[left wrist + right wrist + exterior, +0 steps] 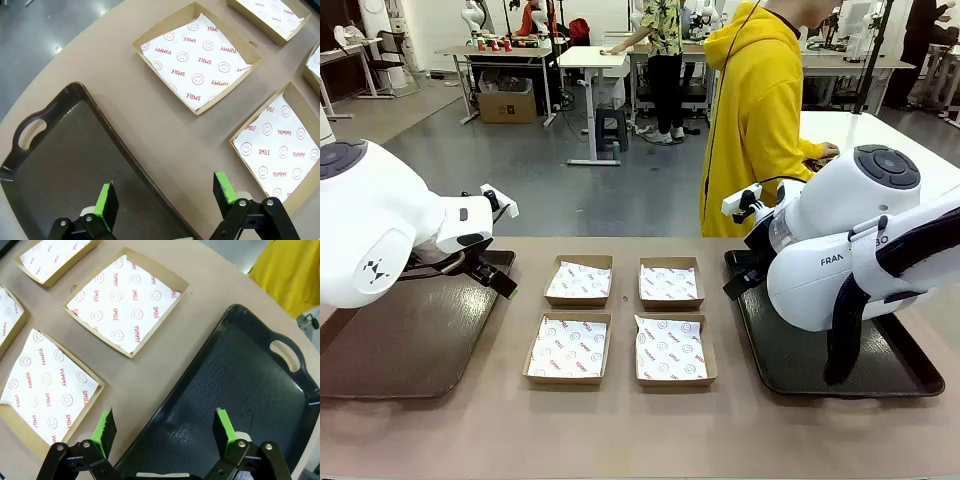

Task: Individually package the donuts and arrange them on the tray.
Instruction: Pick up one Paper togo box.

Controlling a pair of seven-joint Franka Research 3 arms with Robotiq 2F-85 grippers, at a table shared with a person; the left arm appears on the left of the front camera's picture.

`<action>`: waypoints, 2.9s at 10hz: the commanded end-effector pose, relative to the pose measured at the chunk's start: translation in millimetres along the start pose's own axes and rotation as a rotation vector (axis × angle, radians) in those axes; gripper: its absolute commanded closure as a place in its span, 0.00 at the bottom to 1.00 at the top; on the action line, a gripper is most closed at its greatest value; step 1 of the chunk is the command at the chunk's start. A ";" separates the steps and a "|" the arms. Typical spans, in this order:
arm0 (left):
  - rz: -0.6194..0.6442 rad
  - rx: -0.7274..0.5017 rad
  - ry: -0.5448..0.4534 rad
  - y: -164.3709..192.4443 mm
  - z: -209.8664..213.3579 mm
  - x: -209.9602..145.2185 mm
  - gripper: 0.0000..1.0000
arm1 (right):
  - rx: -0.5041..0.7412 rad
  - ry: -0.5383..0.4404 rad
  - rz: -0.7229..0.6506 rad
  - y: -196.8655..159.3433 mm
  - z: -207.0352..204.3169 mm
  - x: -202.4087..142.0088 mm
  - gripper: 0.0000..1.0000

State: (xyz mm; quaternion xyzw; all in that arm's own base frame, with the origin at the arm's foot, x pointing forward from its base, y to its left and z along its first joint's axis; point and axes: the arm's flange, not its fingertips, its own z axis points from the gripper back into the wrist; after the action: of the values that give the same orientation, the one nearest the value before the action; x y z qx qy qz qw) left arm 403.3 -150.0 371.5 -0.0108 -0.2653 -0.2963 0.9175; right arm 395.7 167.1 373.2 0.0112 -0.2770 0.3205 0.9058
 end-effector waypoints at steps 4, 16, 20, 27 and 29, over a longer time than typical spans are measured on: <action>0.000 0.000 0.000 -0.1 0.0 0.0 0.00 | 0.000 0.000 0.000 0.0 0.0 0.0 0.00; -0.130 -0.014 0.062 -4.6 76.6 -84.0 0.00 | 0.021 0.106 0.061 48.5 89.9 -62.6 0.00; -0.140 -0.050 0.121 -13.2 115.6 -133.2 0.00 | -0.023 0.233 0.069 73.7 143.0 -121.5 0.00; -0.124 -0.060 0.150 19.4 129.0 -17.3 0.00 | 0.004 0.249 0.068 49.6 168.0 -18.4 0.00; 0.145 -0.666 0.058 42.1 125.9 -15.9 0.00 | 0.449 -0.048 -0.269 29.3 170.7 -39.5 0.00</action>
State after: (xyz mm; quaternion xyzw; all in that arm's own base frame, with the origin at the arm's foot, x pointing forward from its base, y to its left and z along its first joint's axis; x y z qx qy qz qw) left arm 345.4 -97.1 471.7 -0.1446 -0.1678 -0.3458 0.9118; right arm 281.5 151.2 509.4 0.0919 -0.1804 0.3044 0.9308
